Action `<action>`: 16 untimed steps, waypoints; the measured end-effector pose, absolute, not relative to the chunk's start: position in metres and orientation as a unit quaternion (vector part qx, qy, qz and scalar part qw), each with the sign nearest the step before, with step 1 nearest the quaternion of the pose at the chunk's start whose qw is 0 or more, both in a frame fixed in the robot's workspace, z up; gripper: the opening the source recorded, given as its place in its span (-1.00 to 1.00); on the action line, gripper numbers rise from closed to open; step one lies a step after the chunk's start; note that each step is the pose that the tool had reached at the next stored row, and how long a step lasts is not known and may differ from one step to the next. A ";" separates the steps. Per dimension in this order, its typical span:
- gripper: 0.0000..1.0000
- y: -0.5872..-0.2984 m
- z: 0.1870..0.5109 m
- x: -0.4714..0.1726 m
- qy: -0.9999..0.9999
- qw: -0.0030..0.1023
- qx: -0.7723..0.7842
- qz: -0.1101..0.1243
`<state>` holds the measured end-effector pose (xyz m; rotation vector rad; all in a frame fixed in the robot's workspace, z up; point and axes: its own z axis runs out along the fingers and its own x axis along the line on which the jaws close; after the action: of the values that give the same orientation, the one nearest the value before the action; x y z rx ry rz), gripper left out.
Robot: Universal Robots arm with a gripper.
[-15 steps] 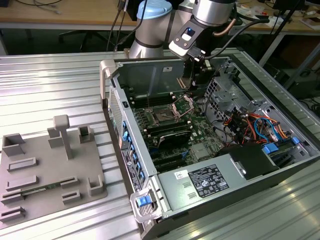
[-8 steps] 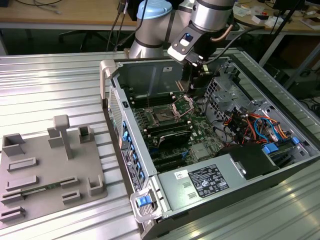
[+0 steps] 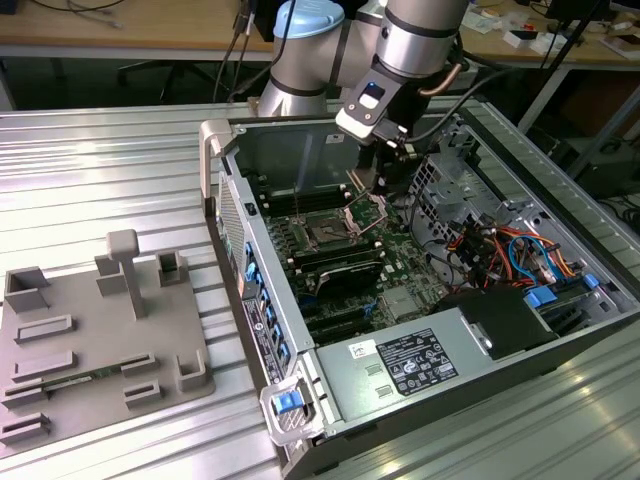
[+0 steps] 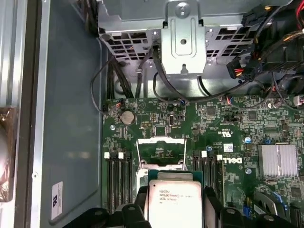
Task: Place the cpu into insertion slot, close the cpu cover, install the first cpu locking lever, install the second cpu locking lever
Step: 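Place the cpu into insertion slot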
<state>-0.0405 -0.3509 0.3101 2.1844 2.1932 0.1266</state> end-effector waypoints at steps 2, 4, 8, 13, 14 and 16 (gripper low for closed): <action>0.09 -0.351 0.306 -0.043 0.712 0.021 0.701 0.041; 0.09 -0.349 0.303 -0.047 0.713 0.021 0.700 0.041; 0.09 -0.330 0.285 -0.057 0.713 0.021 0.699 0.042; 0.09 -0.324 0.280 -0.057 0.713 0.021 0.699 0.042; 0.09 -0.324 0.280 -0.057 0.713 0.021 0.699 0.042; 0.09 -0.324 0.280 -0.057 0.713 0.021 0.699 0.042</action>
<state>-0.0572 -0.3236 0.2804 2.1689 2.2113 0.1292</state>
